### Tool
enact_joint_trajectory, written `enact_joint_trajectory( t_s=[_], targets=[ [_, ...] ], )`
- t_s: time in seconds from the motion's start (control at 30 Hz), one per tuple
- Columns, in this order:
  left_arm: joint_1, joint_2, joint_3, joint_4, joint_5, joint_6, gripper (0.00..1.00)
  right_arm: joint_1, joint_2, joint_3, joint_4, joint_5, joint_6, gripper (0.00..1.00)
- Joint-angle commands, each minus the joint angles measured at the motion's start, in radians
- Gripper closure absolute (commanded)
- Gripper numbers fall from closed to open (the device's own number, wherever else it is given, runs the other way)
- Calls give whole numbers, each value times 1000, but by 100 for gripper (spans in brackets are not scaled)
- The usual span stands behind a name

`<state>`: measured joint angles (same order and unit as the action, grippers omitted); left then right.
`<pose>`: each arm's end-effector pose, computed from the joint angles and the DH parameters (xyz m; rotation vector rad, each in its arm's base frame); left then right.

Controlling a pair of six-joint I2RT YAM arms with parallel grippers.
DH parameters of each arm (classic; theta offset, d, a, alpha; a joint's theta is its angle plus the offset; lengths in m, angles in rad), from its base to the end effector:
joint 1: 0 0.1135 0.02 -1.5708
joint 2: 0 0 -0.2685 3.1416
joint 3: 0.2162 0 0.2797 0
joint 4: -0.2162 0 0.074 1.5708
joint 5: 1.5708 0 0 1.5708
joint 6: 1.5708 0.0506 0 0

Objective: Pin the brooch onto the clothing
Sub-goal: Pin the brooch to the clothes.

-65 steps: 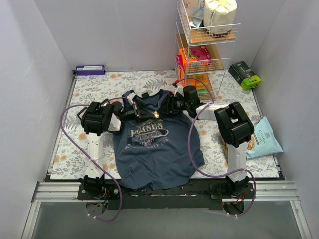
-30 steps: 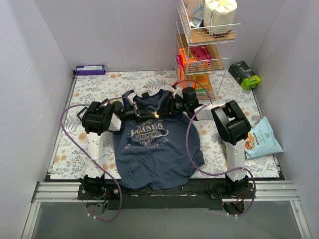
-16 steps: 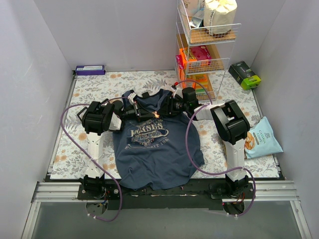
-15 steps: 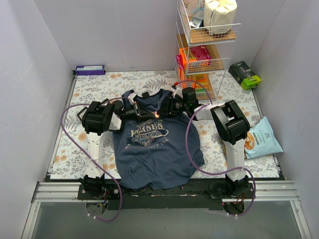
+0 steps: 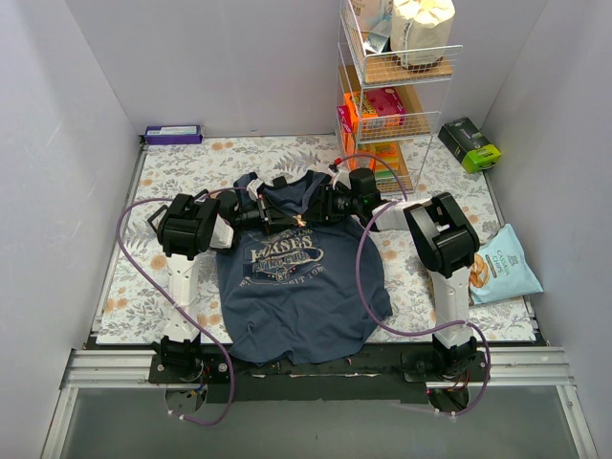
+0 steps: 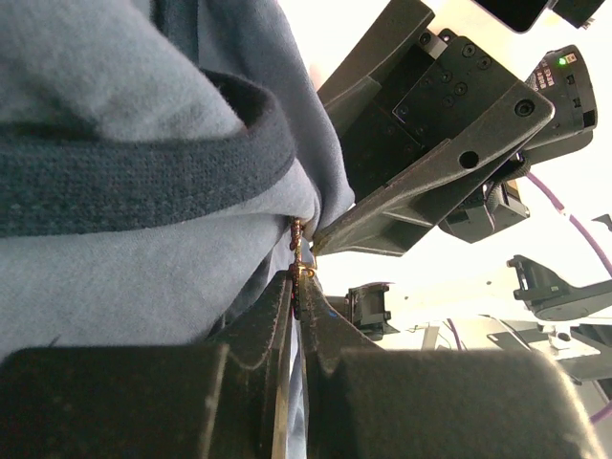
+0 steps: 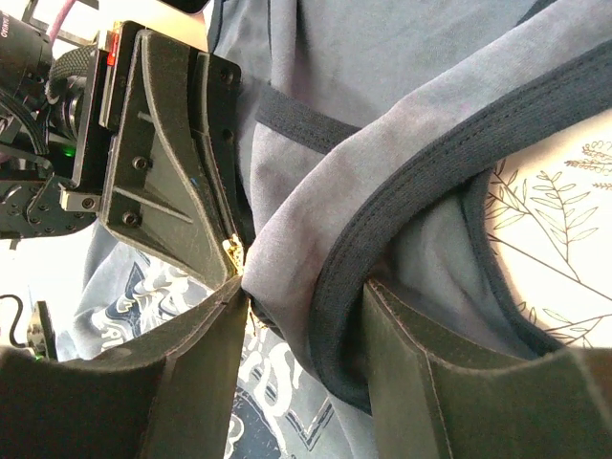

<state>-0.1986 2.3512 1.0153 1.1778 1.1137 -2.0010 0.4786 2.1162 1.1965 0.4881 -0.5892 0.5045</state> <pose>0.4086 -0.1286 0.0374 0.8633 -1.9705 1.9813 0.4114 0.2451 0.1136 -0.3804 2.1030 1.1953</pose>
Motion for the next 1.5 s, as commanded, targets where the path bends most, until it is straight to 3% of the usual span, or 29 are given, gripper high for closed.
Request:
enact_joint_trajectory(
  t_s=[0.0,1.03,1.2,1.47],
  targets=[
    [-2,-3,39,-10,6,7,100,9,16,25,-39,-6,-23,43],
    [-2,17,68,-14,6,-16,100,20,18,45,-128,22,-80,43],
    [-2,0,98,-133,58,99,100,20,-24,35,-125,3,-80,40],
    [-2,20,114,-96,153,165,100,-21,-48,-28,15,-75,20,37]
  ],
)
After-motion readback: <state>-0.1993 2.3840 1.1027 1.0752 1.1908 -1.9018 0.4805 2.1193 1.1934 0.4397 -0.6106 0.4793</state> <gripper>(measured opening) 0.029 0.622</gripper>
